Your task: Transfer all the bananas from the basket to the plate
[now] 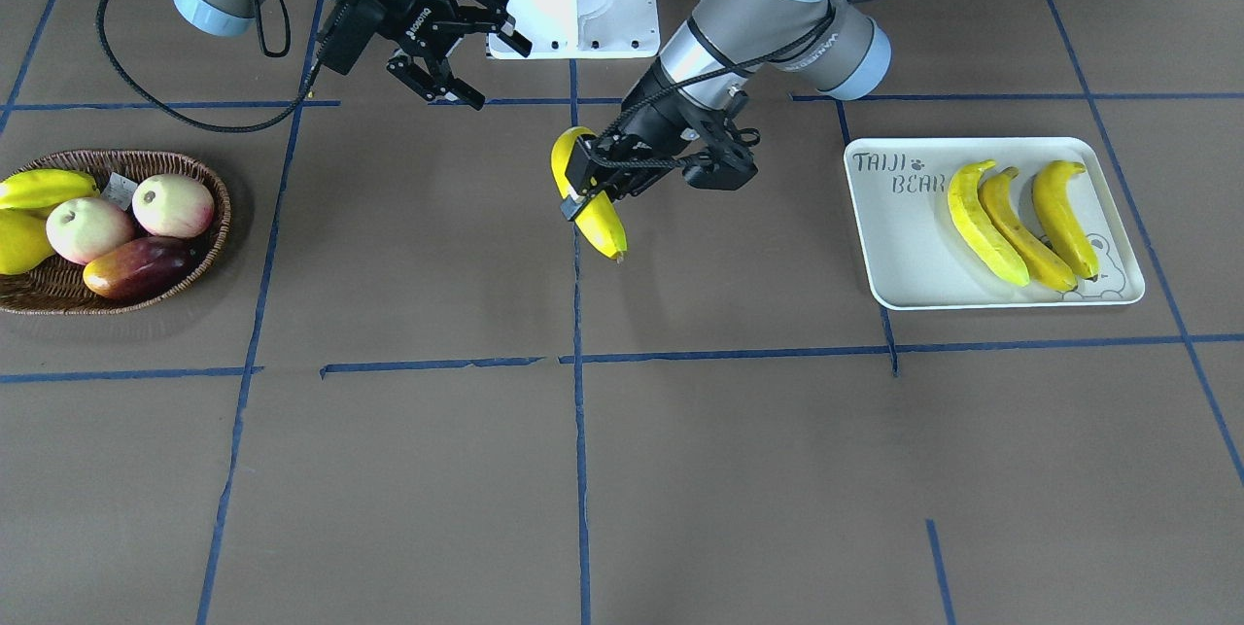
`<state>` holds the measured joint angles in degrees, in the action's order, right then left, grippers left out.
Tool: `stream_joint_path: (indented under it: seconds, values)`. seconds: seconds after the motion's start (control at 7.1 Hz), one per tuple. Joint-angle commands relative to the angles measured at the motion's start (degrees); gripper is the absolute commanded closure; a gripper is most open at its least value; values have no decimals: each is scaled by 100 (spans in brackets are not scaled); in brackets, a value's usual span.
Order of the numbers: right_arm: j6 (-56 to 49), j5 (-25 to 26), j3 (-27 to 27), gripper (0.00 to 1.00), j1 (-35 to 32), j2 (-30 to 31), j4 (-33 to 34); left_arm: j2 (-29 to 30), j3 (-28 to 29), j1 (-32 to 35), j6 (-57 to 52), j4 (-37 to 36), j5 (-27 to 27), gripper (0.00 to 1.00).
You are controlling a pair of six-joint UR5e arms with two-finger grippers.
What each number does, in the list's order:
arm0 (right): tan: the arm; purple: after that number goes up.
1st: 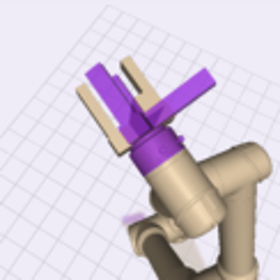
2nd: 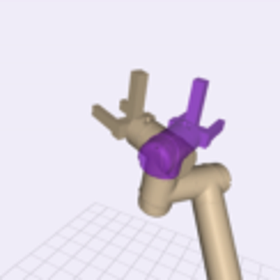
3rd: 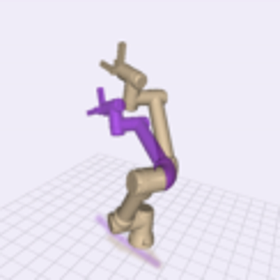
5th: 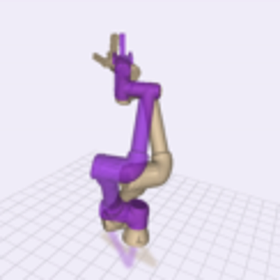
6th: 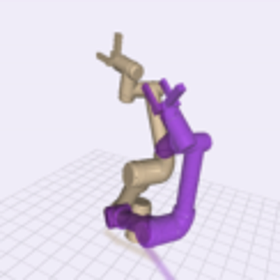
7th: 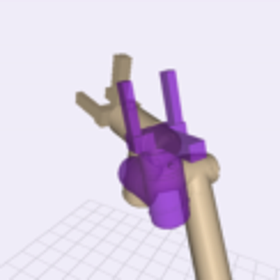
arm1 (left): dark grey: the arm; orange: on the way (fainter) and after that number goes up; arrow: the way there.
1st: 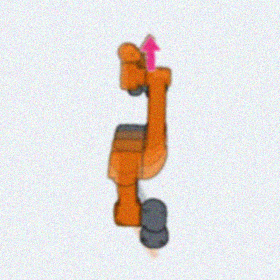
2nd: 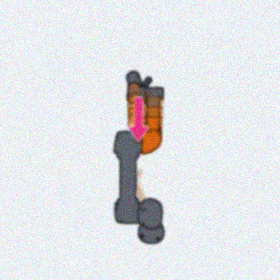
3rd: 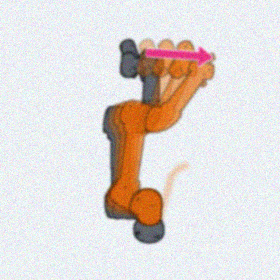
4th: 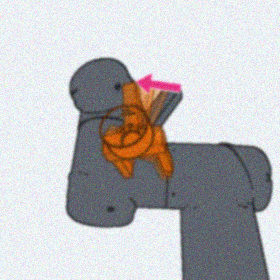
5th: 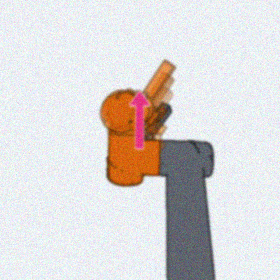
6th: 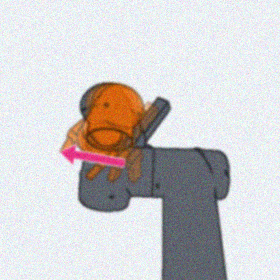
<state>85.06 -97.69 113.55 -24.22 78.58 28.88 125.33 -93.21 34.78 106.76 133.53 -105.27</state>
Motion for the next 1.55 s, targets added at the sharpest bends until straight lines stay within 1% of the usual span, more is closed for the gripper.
stream_joint_path:
  seconds: [0.0, 0.14, 0.28, 0.42, 0.56, 0.7, 0.84, 0.99, 1.13, 1.27, 1.41]
  values:
    - [-7, -396, 334, 0, -369, 411, 82, -428, -39, 221, -155, -168, -37, 100]
    - [-7, -939, 308, 0, -929, 648, 118, -630, -92, 544, -451, -656, -516, 100]
    - [-216, -1998, 125, 0, -1962, 728, 632, -1050, -388, 861, -1029, -1001, -738, 100]
    - [-931, -2791, -85, 0, -2729, 703, 1185, -1698, -826, 951, -1548, -1326, -740, 100]
    - [-1852, -2956, -122, 0, -3033, 738, 1991, -2340, -1257, 986, -1988, -1669, -706, 100]
    - [-2775, -2949, -131, 0, -3236, 721, 2921, -2833, -1488, 1065, -2227, -1820, -688, 100]
    - [-3724, -2931, -140, 0, -3412, 703, 3653, -3221, -1516, 1057, -2360, -1830, -662, 100]
    - [-4203, -2923, -218, 0, -3553, 720, 3878, -3416, -1516, 1040, -2362, -1830, -661, 100]
    - [-4312, -2940, -419, 0, -3667, 703, 3871, -3462, -1473, 1005, -2362, -1830, -661, 96]
    - [-4322, -2957, -456, 0, -3695, 694, 3845, -3462, -1412, 996, -2379, -1830, -653, 80]
    - [-4322, -2958, -457, 0, -3704, 694, 3853, -3462, -1367, 987, -2806, -1830, -635, 1]
